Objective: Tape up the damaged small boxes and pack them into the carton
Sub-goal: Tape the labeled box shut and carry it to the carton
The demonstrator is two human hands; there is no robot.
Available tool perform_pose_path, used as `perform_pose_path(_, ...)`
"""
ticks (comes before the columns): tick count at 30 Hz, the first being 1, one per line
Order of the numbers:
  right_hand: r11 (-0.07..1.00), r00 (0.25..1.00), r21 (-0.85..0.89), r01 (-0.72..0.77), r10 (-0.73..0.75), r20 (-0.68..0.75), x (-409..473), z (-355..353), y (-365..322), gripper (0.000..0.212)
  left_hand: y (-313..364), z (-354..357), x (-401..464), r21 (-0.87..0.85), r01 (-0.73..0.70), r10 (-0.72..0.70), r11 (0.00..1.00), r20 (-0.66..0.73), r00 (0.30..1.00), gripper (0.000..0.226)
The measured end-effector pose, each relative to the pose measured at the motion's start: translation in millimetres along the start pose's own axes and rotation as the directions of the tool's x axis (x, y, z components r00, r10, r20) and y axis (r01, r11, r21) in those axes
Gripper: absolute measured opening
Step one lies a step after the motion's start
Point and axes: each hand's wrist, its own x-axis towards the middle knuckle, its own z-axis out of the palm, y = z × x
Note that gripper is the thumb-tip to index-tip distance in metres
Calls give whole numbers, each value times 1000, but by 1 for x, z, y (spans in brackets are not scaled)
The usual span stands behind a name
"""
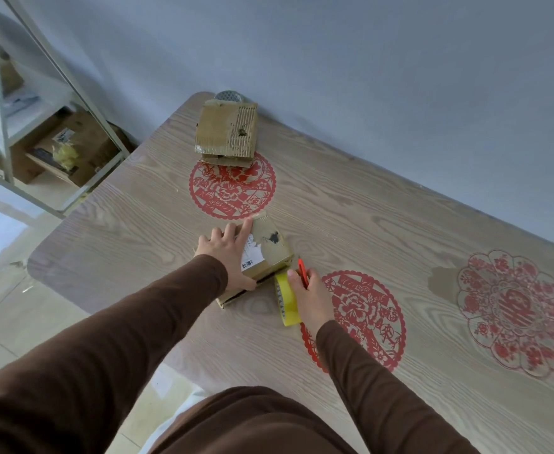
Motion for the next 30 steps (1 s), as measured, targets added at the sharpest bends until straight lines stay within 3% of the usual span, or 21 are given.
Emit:
perform_pose_path(3,991,998,116,61,-60,-10,-2,-10,-14,32,-14,-10,10,-123,-16,23,992,58,998,138)
perform_pose_path(6,960,984,219,172,-177,2,-8,-28,-44,32,-32,-25,16,-429,48,81,902,277,958,143)
perform_pose_path(10,929,969,317,190,-230,94,-3,-44,-75,40,-36,-27,17,-744,160,234,649,395,888,138)
perform_pose_path(13,925,971,324,200,-230,59,8,-39,-89,29,-37,-21,16,-874,298,192,383,391,900,96)
perform_pose_path(14,925,970,313,216,-239,35,10,-34,-93,32,-39,-20,16,-868,262,121,421,340,933,80)
perform_pose_path(16,920,962,283,272,-270,-44,15,-26,-98,39,-44,-17,17,-761,63,21,646,101,995,77)
perform_pose_path(18,920,944,223,324,-297,-146,17,-22,-101,45,-39,-18,12,-606,-135,62,784,-140,988,75)
perform_pose_path(20,913,927,194,359,-323,-193,16,-19,-100,46,-27,-16,6,-497,-238,121,835,-257,959,71)
perform_pose_path(24,906,932,225,358,-332,-144,13,-18,-91,55,-16,-11,-3,-505,-278,87,817,-369,925,66)
perform_pose_path(28,903,932,253,348,-361,7,14,-20,-78,51,-16,-7,-4,-293,-230,158,928,-251,955,117)
perform_pose_path(30,905,932,283,318,-353,85,11,-18,-77,48,-16,-4,-1,-235,-213,160,948,-228,960,126)
